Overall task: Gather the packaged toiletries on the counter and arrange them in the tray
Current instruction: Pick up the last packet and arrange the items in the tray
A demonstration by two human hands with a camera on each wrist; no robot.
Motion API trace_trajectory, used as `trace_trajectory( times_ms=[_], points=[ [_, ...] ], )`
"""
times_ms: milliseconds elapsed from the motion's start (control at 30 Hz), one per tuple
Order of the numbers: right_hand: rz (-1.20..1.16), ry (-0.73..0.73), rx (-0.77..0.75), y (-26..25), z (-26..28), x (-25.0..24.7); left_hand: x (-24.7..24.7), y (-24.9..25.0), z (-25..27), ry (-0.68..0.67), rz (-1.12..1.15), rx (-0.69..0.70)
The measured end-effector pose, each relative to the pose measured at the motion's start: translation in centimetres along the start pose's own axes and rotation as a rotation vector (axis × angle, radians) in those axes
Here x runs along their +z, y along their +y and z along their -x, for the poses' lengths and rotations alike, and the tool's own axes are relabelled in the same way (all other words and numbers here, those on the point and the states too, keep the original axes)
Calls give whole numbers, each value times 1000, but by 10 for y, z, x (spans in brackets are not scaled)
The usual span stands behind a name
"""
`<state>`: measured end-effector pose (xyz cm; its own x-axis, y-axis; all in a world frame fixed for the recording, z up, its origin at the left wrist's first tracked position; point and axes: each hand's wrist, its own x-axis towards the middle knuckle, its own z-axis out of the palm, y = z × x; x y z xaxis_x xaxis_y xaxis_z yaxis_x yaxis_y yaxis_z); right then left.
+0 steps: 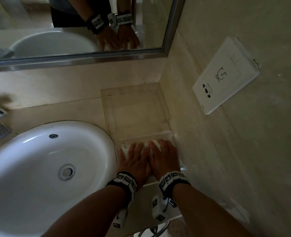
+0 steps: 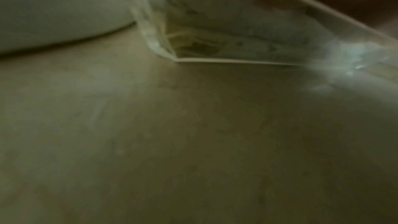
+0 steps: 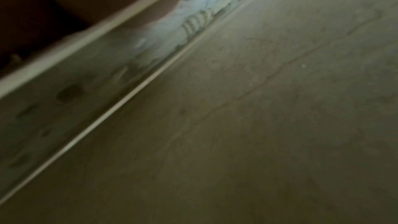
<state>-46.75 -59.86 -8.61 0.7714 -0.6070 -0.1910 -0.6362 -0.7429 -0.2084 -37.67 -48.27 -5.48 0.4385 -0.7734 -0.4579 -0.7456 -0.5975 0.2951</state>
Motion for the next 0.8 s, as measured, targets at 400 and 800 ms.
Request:
trace_trajectory(
  times_ms=[400, 800],
  points=[
    [-46, -66, 34, 2, -2, -1, 4, 4, -6, 37, 56, -44],
    [13, -86, -14, 1, 0, -14, -5, -11, 1, -2, -82, 62]
  ],
)
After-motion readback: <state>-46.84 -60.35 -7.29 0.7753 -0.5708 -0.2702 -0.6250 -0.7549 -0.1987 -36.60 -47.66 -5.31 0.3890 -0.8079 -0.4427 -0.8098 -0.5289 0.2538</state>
